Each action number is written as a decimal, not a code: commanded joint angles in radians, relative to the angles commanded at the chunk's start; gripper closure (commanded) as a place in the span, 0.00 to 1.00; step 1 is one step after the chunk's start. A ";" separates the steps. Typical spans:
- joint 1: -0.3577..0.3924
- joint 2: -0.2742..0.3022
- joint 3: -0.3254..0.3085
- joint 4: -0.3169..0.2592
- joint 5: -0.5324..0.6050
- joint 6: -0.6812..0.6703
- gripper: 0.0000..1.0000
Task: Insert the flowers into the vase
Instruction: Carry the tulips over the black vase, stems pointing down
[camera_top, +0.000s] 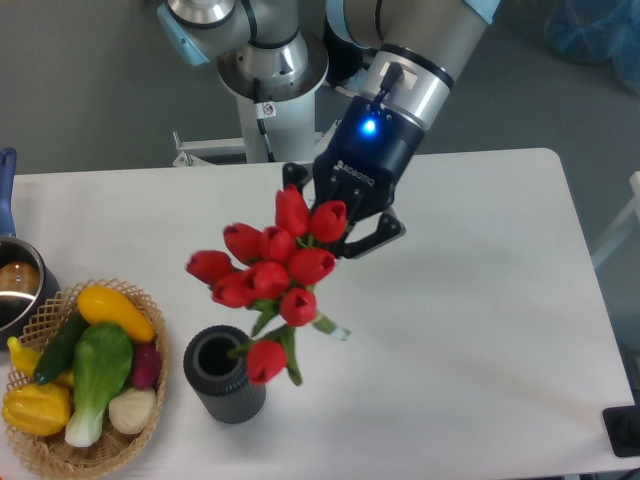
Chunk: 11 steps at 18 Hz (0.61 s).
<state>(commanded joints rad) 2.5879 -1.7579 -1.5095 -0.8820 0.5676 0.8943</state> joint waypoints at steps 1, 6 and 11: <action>-0.006 -0.002 0.003 0.000 0.000 -0.006 1.00; -0.038 -0.017 0.005 0.029 -0.112 -0.022 1.00; -0.087 -0.069 0.005 0.057 -0.152 -0.023 1.00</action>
<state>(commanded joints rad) 2.5006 -1.8269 -1.5048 -0.8253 0.4157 0.8713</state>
